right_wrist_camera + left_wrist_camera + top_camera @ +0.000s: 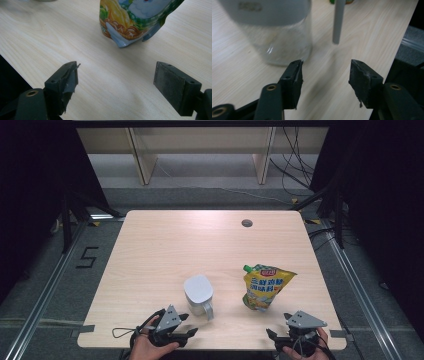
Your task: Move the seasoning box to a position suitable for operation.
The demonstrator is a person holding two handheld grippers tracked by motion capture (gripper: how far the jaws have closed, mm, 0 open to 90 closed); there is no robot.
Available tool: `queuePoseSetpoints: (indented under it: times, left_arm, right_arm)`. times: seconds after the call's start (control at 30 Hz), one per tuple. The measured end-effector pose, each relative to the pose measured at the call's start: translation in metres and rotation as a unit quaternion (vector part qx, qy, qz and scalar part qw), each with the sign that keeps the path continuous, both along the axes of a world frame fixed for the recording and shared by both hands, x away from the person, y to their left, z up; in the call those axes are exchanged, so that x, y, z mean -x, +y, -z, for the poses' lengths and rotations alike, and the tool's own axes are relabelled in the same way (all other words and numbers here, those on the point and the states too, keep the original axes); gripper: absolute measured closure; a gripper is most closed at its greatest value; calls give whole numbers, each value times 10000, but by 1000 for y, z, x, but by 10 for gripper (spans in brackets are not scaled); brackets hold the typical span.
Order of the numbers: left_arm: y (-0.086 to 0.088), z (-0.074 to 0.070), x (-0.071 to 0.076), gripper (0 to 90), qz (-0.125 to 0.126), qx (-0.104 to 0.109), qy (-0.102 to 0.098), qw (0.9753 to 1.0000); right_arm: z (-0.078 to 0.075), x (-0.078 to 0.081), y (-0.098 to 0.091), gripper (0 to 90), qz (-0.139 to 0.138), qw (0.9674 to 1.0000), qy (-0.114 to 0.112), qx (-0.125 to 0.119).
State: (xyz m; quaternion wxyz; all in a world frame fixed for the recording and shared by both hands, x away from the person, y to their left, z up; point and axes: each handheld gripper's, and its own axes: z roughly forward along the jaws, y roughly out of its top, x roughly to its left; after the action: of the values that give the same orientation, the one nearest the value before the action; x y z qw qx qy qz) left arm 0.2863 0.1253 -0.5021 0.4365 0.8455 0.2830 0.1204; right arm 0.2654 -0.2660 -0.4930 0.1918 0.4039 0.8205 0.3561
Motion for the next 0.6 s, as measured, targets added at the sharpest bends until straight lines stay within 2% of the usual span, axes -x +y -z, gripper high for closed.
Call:
queuePoseSetpoints:
  times: [0.03, 0.07, 0.1, 0.17, 0.27, 0.3, 0.33, 0.37, 0.4, 0.43, 0.47, 0.5, 0.53, 0.57, 0.6]
  left_arm:
    - [-8, -1, 1, 481, 56, 101, 56, 9999]
    - [-8, -1, 1, 493, 56, 101, 56, 9999]
    - [-17, -1, 2, 509, 113, 73, -36, 9999]
    - [-22, -1, 0, 535, 157, 38, -96, 9998]
    - [-28, 0, -2, 575, 132, 38, 15, 9999]
    - [-34, 1, -5, 586, 158, 9, -109, 9998]
    - [-35, 0, -11, 597, 319, -122, -360, 9988]
    - [-35, 0, -11, 611, 319, -122, -360, 9988]
    - [-36, -2, -15, 611, 559, -319, -495, 9967]
    - [-41, -1, -15, 635, 354, -285, -539, 9975]
    - [-41, -1, -15, 648, 354, -285, -539, 9975]
    - [-44, 0, -16, 663, 381, -227, -385, 9983]
    - [-41, -3, -25, 679, 667, -679, -1000, 9904]
    - [-41, -3, -25, 696, 667, -679, -1000, 9904]
    - [-45, 2, -16, 720, 200, -308, -357, 9987]
  right_arm:
    - [0, 0, 0, 208, 18, 10000, 21, -9]
    - [0, 0, 0, 207, 16, 10000, 23, -10]
    - [1, 0, 1, 207, 24, 10000, 24, -8]
    - [0, 0, 1, 205, 5, 10000, 50, -3]
    - [0, 0, 1, 204, -43, 10000, 15, -12]
    - [0, 0, 1, 204, -97, 9999, 29, 30]
    - [0, 0, 2, 204, -70, 10000, 66, -5]
    - [0, 0, 2, 204, -78, 9999, 76, -10]
    - [0, 0, 2, 204, -78, 9999, 76, -10]
    - [0, 1, 2, 203, -78, 9999, 82, -10]
    - [0, 1, 2, 203, -78, 9999, 82, -10]
    - [0, 1, 2, 202, -100, 9999, 102, -18]
    - [0, 0, 2, 202, -131, 9999, 35, 3]
    - [0, 0, 2, 202, -131, 9999, 35, 3]
    - [0, 0, 2, 202, -113, 9999, 57, -20]
